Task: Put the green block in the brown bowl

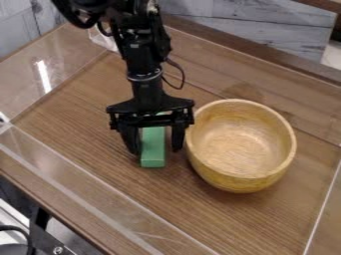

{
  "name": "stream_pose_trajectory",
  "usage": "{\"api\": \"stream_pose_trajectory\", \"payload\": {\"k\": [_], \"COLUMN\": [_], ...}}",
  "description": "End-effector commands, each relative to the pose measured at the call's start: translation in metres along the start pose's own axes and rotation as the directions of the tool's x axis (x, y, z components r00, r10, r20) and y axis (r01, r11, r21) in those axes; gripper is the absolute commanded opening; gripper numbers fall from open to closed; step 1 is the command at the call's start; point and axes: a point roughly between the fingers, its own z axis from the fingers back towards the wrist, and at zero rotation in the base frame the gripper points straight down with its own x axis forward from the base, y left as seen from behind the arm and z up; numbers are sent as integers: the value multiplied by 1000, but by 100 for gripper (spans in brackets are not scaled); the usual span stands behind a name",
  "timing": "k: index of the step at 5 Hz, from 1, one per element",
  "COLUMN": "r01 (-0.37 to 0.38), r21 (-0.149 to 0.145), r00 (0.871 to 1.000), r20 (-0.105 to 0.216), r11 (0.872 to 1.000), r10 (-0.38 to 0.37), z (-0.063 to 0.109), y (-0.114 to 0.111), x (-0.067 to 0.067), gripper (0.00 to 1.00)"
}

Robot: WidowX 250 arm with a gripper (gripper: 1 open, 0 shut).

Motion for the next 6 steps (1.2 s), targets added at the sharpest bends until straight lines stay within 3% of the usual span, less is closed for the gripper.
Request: {"api": "stream_pose_trajectory", "payload": {"k": [1,6], "r01": [6,87], "r21": [-21,28], "r00": [999,995], "r20": [43,-45], "r11": [1000,996], "r10": [-5,-86], "z": [8,29], "y": [-5,-11], "x": [10,-13], "gripper": [0,0]}}
